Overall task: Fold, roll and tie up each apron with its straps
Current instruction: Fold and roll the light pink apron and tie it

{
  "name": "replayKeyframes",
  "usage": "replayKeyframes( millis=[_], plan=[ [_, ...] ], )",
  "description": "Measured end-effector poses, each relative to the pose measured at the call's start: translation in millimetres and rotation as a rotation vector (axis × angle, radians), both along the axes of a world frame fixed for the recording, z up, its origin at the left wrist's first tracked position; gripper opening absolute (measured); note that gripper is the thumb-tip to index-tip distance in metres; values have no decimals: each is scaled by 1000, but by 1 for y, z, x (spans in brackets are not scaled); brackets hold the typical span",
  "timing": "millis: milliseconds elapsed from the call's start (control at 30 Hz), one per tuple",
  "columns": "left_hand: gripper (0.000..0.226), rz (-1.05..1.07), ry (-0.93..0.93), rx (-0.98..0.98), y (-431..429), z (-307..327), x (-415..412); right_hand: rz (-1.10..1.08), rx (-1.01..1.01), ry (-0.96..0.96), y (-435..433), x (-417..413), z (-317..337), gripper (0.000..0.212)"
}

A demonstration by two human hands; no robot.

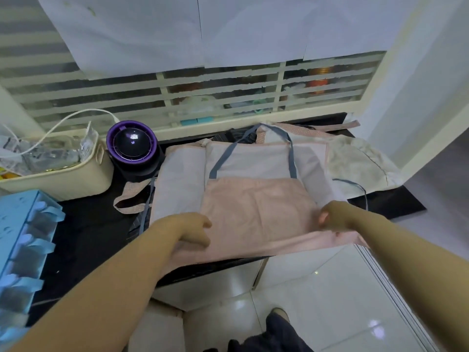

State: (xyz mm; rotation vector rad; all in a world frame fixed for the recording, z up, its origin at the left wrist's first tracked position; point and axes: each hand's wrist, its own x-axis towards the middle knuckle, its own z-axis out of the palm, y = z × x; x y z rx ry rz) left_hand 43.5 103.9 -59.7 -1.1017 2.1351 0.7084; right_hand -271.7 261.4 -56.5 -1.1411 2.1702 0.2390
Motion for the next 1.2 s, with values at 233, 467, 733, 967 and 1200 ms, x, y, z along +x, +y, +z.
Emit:
replayKeyframes(
  millis=[233,467,733,967,1200],
  plan=[
    [64,305,389,-282,-24,-26,-39,-91,-222,-155,-44,-12,-25,42],
    [57,566,555,-249,-84,-38,-88,-259,-469,-266,-125,-49,-48,11],
    [44,691,455,-362,-128,-63,-131,-484,-674,-288,-195,-68,-74,33],
    [13,840,738,-564,-127,-37,-129,-603,-995,-193,-214,-69,-57,11],
    [11,1029,987,-706,-166,-8,-147,-467,-1198,-190,-257,-84,-20,14]
  ],
)
